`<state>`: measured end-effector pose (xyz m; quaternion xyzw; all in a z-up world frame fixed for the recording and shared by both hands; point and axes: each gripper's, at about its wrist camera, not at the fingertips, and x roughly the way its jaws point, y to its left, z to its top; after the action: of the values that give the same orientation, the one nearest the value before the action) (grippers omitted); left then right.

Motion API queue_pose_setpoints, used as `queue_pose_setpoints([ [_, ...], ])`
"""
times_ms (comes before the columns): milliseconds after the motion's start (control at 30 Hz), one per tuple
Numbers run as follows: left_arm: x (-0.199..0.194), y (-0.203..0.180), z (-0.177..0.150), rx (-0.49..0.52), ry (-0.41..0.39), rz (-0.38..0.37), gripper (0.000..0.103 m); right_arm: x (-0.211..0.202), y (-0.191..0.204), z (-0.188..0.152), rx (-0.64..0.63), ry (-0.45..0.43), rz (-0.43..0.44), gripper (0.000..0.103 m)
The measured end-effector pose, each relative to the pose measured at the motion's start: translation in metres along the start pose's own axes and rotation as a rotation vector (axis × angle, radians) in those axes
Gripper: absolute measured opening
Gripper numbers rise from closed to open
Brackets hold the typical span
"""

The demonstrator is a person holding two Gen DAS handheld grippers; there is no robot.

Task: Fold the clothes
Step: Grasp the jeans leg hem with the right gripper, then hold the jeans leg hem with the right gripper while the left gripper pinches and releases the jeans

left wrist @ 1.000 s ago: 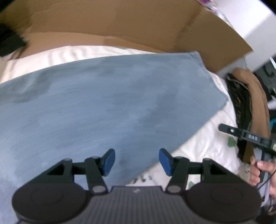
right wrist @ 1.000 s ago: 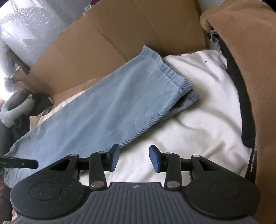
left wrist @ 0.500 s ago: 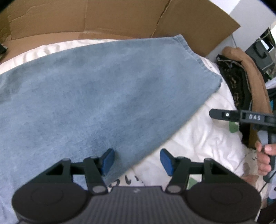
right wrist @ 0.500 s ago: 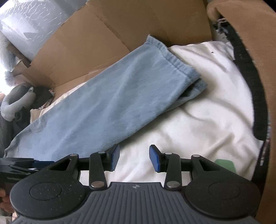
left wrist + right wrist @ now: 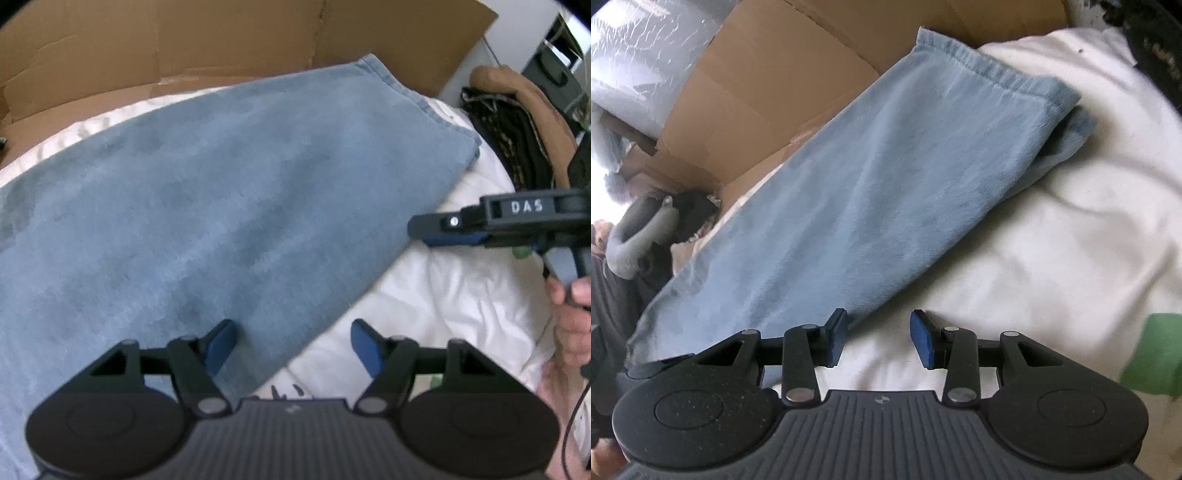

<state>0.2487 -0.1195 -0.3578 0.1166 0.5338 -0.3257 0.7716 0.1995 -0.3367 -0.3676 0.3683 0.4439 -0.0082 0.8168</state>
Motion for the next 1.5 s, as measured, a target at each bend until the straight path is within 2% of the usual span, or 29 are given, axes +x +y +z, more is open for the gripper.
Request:
queue_pose_setpoints([
  [100,-0.007,0.006,0.005,-0.044,-0.04,-0.01,0.064,0.005,0.001,0.002,-0.011,0.002,0.003,0.044],
  [233,-0.006,0.007,0.005,-0.04,-0.034,-0.015,0.065,0.007,0.0,0.008,0.005,0.006,0.031,0.044],
  [300,-0.004,0.004,0.004,-0.028,-0.03,-0.013,0.065,0.007,0.0,0.01,0.016,0.007,0.051,0.027],
  [400,-0.003,-0.002,0.003,-0.013,-0.029,-0.017,0.066,0.004,0.005,0.014,0.007,0.001,0.075,0.017],
  [467,-0.002,-0.005,0.003,-0.007,-0.029,-0.019,0.076,-0.001,0.009,0.018,-0.003,-0.01,0.091,0.01],
  [567,0.0,-0.01,0.005,0.003,-0.027,-0.011,0.08,-0.006,0.01,0.026,0.027,-0.029,0.118,0.007],
  [733,0.007,-0.017,0.01,0.056,-0.031,0.064,0.078,-0.008,0.018,0.035,0.024,-0.043,0.137,0.005],
  [833,0.005,-0.021,0.013,0.132,-0.039,0.191,0.068,-0.009,0.019,0.038,0.018,-0.049,0.14,0.005],
  [933,-0.005,-0.013,0.016,0.104,-0.065,0.196,0.068,-0.011,0.02,0.039,0.015,-0.052,0.137,0.005],
  [1000,-0.009,-0.007,0.016,0.067,-0.074,0.173,0.06,-0.01,0.02,0.039,0.01,-0.047,0.129,0.008],
  [1033,-0.011,-0.004,0.017,0.047,-0.08,0.157,0.051,-0.01,0.02,0.039,0.009,-0.044,0.123,0.008],
  [1067,-0.012,-0.001,0.017,0.028,-0.086,0.141,0.042,-0.009,0.019,0.039,0.008,-0.04,0.114,0.012],
  [1100,-0.014,0.002,0.017,0.008,-0.092,0.125,0.036,-0.008,0.019,0.04,0.005,-0.037,0.104,0.023],
  [1133,-0.016,0.006,0.017,-0.011,-0.097,0.109,0.027,-0.007,0.02,0.04,-0.003,-0.036,0.09,0.031],
  [1167,-0.017,0.008,0.018,-0.029,-0.104,0.093,0.021,-0.006,0.021,0.041,-0.016,-0.04,0.079,0.045],
  [1200,-0.019,0.008,0.02,-0.037,-0.11,0.084,0.02,-0.006,0.022,0.042,-0.027,-0.047,0.072,0.049],
  [1300,-0.019,0.007,0.023,-0.03,-0.123,0.091,0.017,0.0,0.023,0.05,-0.019,-0.059,0.058,0.05],
  [1367,-0.02,0.008,0.025,-0.035,-0.125,0.087,0.017,0.006,0.024,0.055,-0.024,-0.054,0.04,0.054],
  [1500,-0.017,0.006,0.022,-0.038,-0.107,0.07,0.017,0.019,0.022,0.055,-0.036,0.009,-0.022,0.058],
])
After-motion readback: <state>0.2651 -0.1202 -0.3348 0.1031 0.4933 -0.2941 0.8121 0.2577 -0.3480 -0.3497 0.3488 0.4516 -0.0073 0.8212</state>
